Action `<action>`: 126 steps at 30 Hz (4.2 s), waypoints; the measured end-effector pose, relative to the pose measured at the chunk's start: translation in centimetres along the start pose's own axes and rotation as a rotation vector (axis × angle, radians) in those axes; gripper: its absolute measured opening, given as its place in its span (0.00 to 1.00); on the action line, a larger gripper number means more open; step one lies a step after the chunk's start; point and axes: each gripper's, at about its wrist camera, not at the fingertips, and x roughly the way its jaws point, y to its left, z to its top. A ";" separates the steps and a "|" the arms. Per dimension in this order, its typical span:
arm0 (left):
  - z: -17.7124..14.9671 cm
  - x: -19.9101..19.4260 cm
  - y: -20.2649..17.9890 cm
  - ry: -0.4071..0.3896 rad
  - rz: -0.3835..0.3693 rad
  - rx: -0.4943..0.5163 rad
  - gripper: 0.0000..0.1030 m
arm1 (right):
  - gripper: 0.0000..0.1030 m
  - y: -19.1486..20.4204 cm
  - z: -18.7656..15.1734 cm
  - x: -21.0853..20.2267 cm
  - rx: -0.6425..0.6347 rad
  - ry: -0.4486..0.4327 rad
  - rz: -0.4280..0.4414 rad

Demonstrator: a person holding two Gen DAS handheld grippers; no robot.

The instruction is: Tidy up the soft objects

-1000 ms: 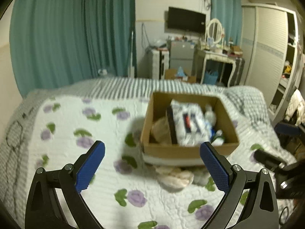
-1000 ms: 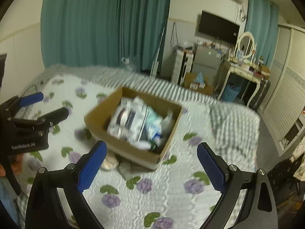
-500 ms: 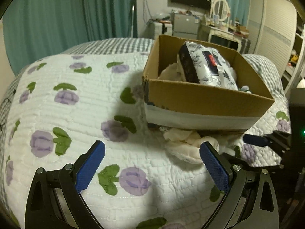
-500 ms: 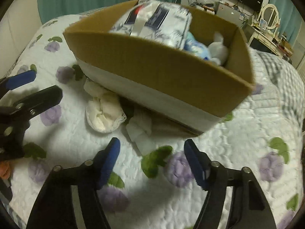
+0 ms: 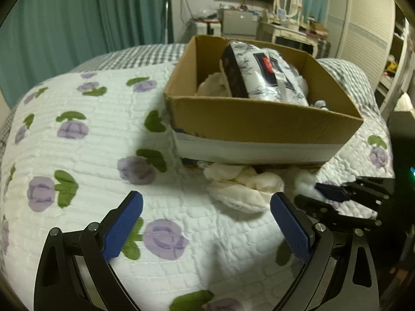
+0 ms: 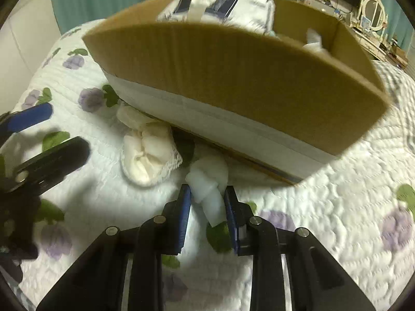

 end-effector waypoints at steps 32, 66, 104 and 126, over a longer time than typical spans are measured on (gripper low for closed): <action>-2.7 1.5 -3.8 0.090 -0.057 0.012 0.11 | 0.25 -0.3 -1.8 -4.5 -0.013 -0.057 -0.057; 10.9 -6.4 -2.5 -0.200 -0.050 0.116 0.11 | 0.25 -3.6 10.8 -20.9 -0.014 -0.427 -0.134; 11.8 -5.8 -3.1 -0.133 0.082 0.207 0.62 | 0.67 -8.3 17.1 -14.7 0.075 -0.347 -0.115; 5.9 -21.8 -2.3 -0.520 0.097 -0.001 1.00 | 1.00 0.0 3.7 -33.9 0.116 -0.660 -0.210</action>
